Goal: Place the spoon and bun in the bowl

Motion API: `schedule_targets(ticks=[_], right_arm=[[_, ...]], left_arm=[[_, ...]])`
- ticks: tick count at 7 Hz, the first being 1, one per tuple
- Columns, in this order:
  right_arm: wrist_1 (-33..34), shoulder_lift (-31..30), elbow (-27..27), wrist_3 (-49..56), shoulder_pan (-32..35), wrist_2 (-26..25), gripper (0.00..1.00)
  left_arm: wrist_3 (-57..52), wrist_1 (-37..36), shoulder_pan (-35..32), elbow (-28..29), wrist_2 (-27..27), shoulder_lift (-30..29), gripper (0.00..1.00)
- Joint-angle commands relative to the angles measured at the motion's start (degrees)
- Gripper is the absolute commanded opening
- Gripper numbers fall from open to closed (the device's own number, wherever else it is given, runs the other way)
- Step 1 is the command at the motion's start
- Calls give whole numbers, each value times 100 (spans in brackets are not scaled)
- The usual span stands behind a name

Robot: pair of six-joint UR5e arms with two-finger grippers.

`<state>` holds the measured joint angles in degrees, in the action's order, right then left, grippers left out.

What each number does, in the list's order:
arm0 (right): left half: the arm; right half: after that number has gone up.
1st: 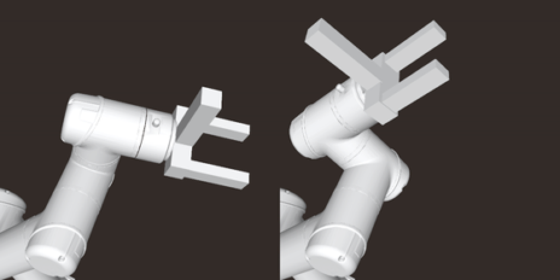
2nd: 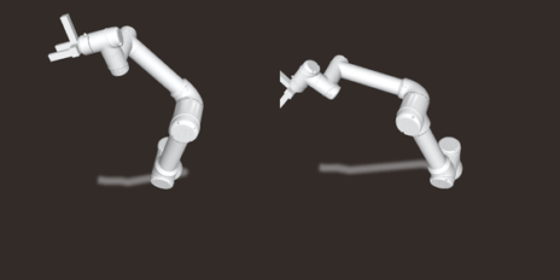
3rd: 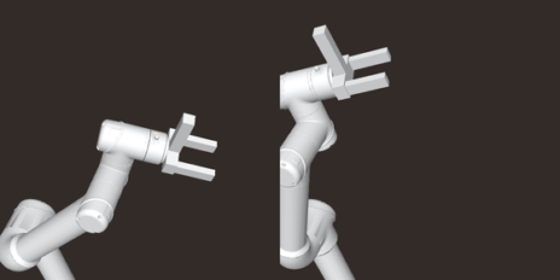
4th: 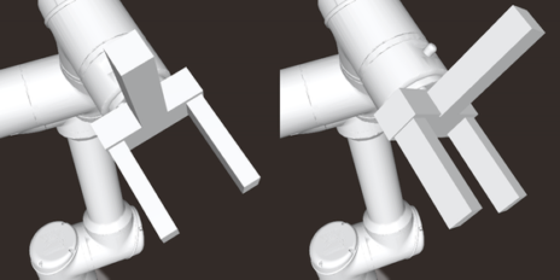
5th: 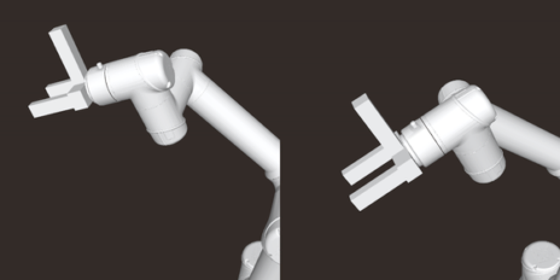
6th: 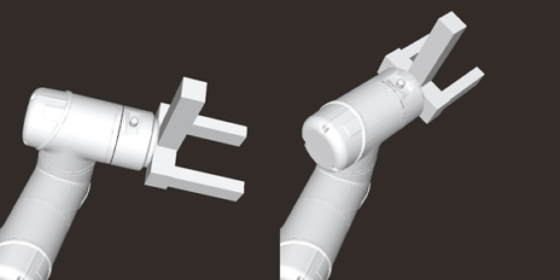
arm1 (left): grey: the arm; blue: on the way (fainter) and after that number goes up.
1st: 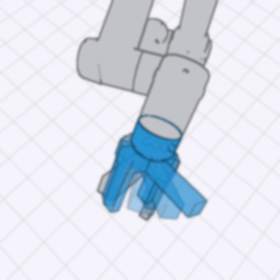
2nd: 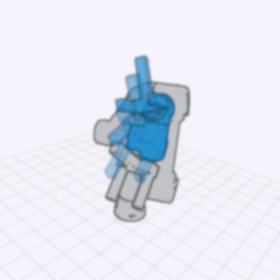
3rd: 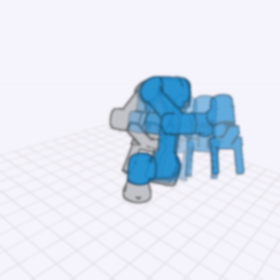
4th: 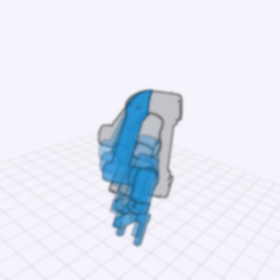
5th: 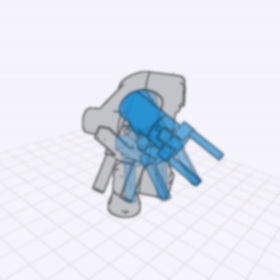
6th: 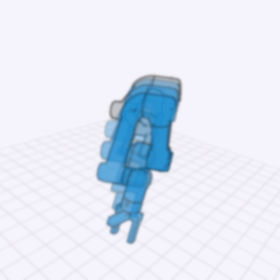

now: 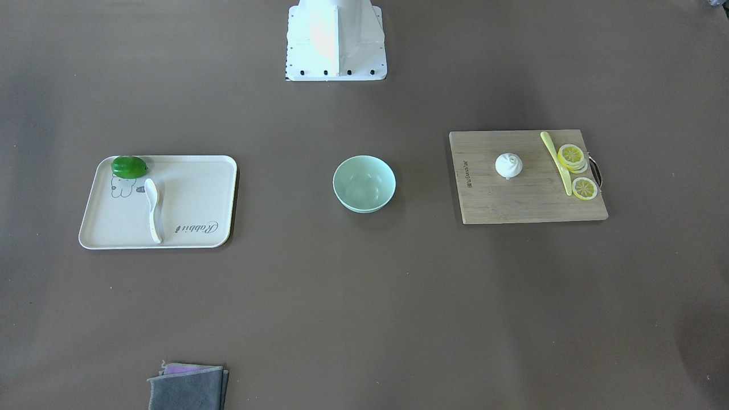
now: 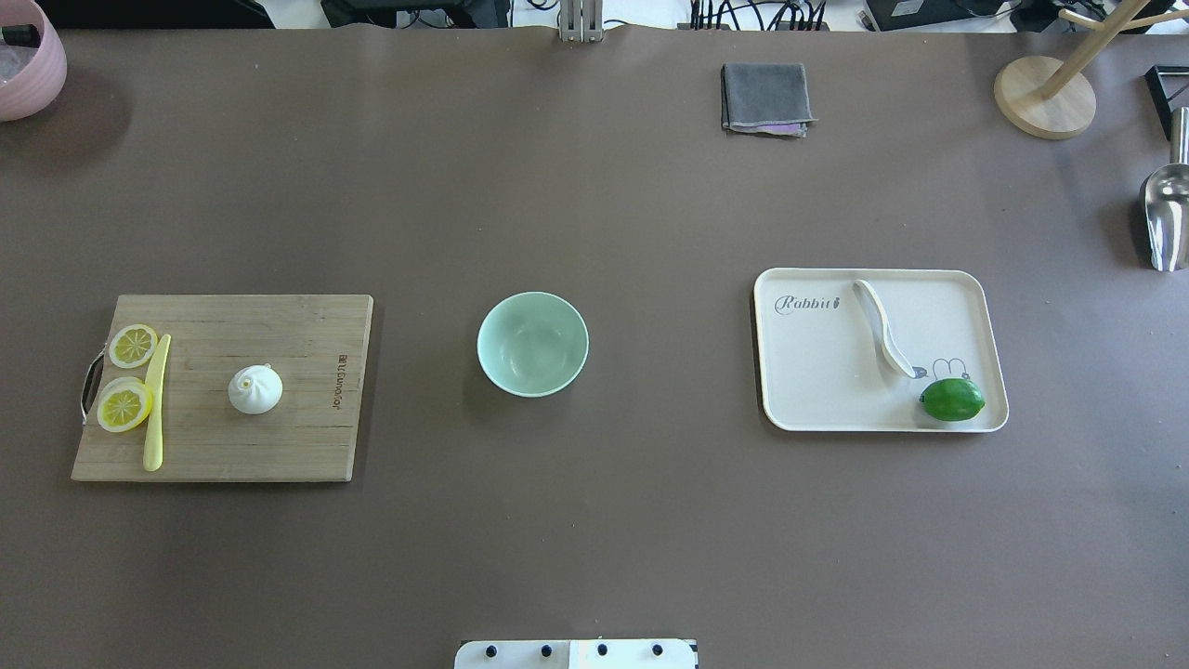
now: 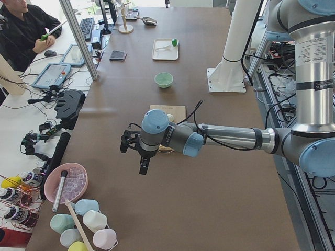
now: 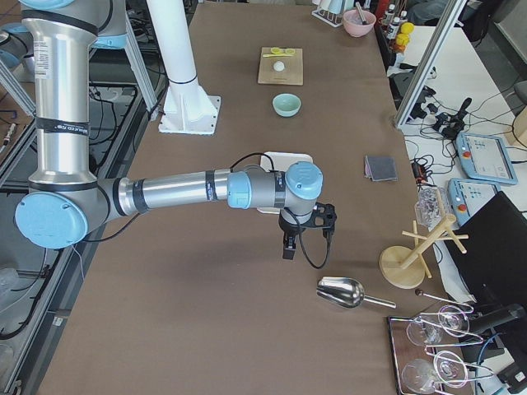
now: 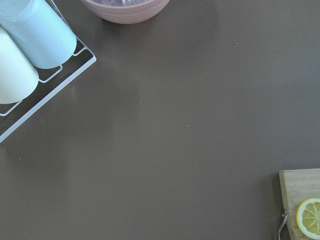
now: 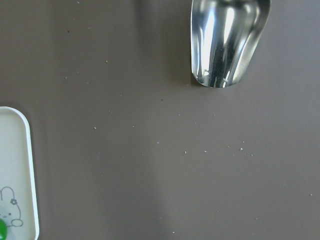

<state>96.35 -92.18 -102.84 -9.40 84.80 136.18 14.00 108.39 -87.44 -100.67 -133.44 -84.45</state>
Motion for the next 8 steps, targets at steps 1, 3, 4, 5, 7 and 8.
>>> schedule_targets(ticks=[1, 3, 4, 5, 7, 8], right_arm=[[15, 610, -70, -52, -138, -4, 100], [-324, 894, -87, -787, -751, -21, 100], [-1198, 886, 69, -826, -1120, -291, 100], [-1833, 886, 227, -1052, -1315, -416, 100], [-2076, 1235, 368, -1546, -1868, -373, 100], [-2085, 1498, 404, -1703, -2193, -512, 100]], left_arm=[[15, 15, 357, 21, -41, -447, 98], [15, 24, 596, 74, -50, -624, 98], [15, 15, 640, 100, -50, -712, 98], [276, 33, 745, 109, -50, -765, 98], [463, 356, 964, 363, -15, -1186, 98], [524, 419, 1166, 625, 98, -1292, 98]])
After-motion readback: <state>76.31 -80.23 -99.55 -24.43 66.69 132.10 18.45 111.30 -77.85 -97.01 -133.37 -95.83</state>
